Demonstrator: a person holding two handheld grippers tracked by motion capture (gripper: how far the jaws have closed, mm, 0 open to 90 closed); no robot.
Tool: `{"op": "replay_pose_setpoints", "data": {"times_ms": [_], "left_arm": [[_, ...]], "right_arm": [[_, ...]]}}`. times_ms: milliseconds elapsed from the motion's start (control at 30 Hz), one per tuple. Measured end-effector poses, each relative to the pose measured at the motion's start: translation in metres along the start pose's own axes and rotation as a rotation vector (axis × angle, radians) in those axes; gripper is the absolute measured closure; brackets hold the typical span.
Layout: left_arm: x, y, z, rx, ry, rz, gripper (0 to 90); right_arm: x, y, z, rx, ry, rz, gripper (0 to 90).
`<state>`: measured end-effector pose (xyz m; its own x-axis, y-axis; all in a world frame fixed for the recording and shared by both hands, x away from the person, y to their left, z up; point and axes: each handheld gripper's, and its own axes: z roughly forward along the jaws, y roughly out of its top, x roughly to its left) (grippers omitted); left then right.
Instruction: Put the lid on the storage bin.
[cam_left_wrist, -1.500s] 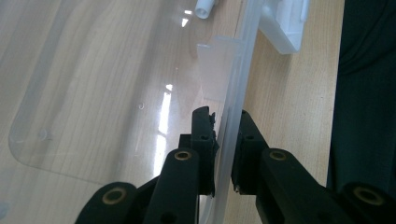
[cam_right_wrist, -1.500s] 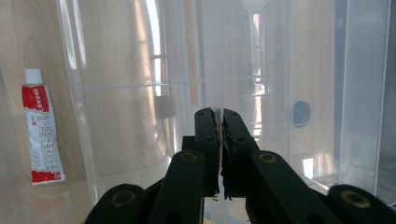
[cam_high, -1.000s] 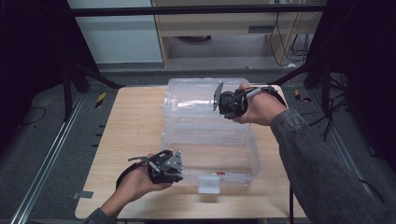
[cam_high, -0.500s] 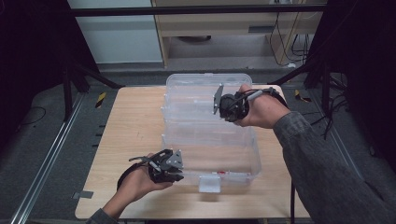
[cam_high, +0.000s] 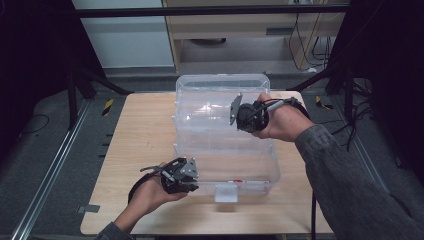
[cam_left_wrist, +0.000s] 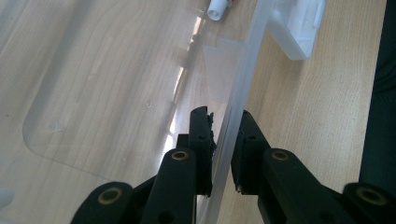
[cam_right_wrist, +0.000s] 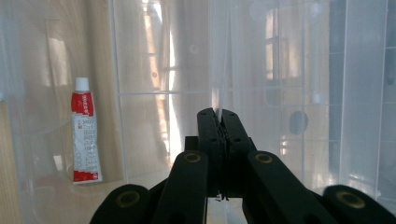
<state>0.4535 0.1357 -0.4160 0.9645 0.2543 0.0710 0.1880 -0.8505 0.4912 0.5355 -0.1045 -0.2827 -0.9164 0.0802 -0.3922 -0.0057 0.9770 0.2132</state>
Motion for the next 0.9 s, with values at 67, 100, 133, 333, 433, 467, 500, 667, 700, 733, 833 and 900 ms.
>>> {"op": "replay_pose_setpoints", "data": {"times_ms": [67, 100, 133, 333, 433, 467, 500, 667, 700, 733, 833, 900], "left_arm": [[0.0, -0.001, 0.0, -0.003, 0.0, 0.0, 79.4], [0.001, -0.001, 0.0, -0.001, -0.001, 0.001, 79.4], [0.001, -0.001, 0.0, -0.001, -0.001, 0.001, 79.3], [-0.004, -0.002, 0.0, -0.01, -0.003, -0.058, 79.3], [-0.004, -0.002, 0.0, -0.008, 0.004, -0.049, 79.1], [-0.004, -0.002, 0.0, -0.008, 0.006, -0.045, 79.1], [-0.004, -0.002, 0.0, -0.01, 0.007, -0.037, 79.1], [-0.005, -0.002, 0.0, -0.008, 0.008, -0.045, 79.0], [-0.005, -0.002, 0.0, -0.011, 0.008, -0.043, 79.0], [-0.002, -0.002, 0.0, -0.011, 0.018, 0.01, 79.0], [-0.002, -0.002, 0.0, -0.015, 0.018, 0.007, 79.0], [-0.002, -0.002, 0.0, -0.017, 0.02, 0.008, 78.8]], "right_arm": [[0.005, -0.002, -0.002, -0.014, -0.004, -0.003, 88.7], [0.007, -0.002, -0.002, -0.017, -0.005, -0.001, 88.7], [0.007, -0.002, -0.002, -0.017, -0.005, -0.001, 88.7], [0.021, -0.004, -0.006, -0.028, -0.024, -0.012, 88.6], [0.027, -0.006, -0.007, -0.03, -0.028, -0.016, 88.4], [0.032, -0.006, -0.008, -0.03, -0.035, -0.028, 88.2], [0.032, -0.006, -0.008, -0.03, -0.035, -0.028, 88.2], [0.041, -0.008, -0.009, -0.023, -0.04, -0.029, 87.7], [0.043, -0.008, -0.009, -0.023, -0.04, -0.032, 87.6], [0.044, -0.008, -0.009, -0.024, -0.039, -0.035, 87.5], [0.046, -0.01, -0.009, -0.031, -0.039, -0.028, 87.3], [0.046, -0.011, -0.009, -0.035, -0.038, -0.029, 87.1]]}}
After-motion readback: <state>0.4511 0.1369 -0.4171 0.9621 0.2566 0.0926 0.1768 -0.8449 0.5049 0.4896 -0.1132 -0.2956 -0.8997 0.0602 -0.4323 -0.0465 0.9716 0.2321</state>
